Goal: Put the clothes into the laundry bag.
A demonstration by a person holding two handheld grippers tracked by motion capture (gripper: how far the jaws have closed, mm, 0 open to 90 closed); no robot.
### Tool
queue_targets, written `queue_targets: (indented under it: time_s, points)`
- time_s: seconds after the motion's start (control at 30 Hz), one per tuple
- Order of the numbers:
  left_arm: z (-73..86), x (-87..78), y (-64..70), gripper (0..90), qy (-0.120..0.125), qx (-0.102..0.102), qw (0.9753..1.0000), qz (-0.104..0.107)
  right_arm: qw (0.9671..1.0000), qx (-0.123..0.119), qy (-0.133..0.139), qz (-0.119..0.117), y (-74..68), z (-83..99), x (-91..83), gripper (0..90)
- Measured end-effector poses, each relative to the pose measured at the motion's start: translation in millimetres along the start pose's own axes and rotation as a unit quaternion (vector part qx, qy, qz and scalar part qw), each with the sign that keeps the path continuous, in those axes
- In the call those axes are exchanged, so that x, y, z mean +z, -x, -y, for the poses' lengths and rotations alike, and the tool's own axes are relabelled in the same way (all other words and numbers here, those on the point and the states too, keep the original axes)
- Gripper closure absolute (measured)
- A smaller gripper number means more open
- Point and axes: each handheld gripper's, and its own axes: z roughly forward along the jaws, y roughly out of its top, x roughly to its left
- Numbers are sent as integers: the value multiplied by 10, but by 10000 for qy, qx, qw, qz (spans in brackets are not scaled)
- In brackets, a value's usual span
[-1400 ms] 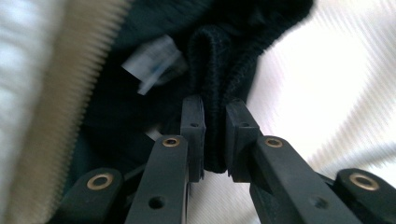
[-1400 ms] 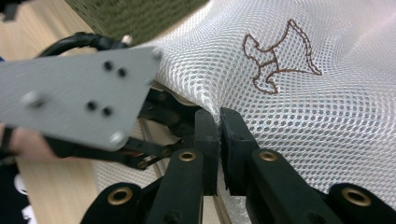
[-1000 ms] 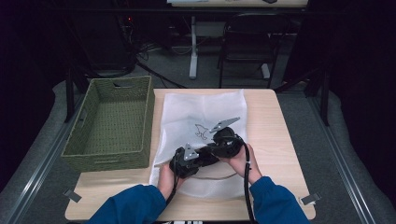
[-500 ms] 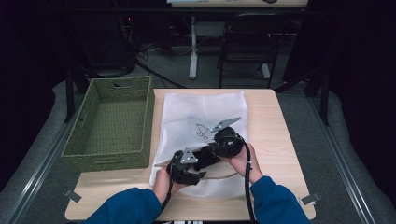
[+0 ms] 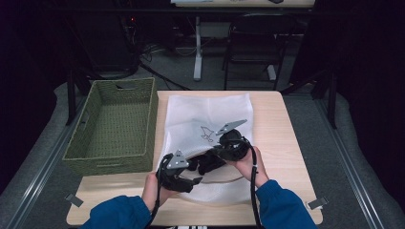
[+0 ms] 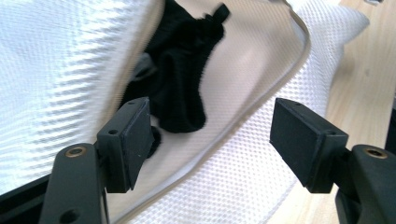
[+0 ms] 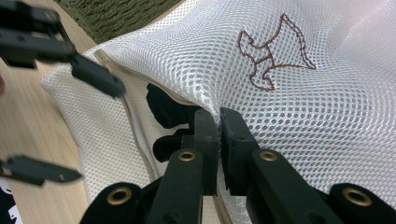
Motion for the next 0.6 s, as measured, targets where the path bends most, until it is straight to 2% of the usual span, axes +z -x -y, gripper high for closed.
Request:
queue_targets:
  time_s: [0.03, 0.1, 0.17, 0.23, 0.5, 0.6]
  points:
    - [-5, -26, -17, 293, 26, 37, 9999, -90, 10000, 8, -3, 6, -2, -1, -1, 865]
    - [-6, -38, -32, 296, 74, 45, 9999, -126, 10000, 10, -11, 3, -3, -1, 1, 865]
    - [-24, -58, -91, 316, 127, 89, 9994, -295, 10000, 19, -16, 0, -6, -1, 2, 864]
    - [-25, -48, -116, 327, 129, 68, 9993, -351, 10000, 15, -12, 2, -9, -1, -3, 864]
    - [-15, 72, -241, 335, -60, 226, 9967, -772, 10000, 4, -28, -7, -20, 0, -15, 864]
    - [-1, 132, -296, 394, -132, 228, 9954, -922, 10000, 9, -33, -6, -32, 1, -26, 863]
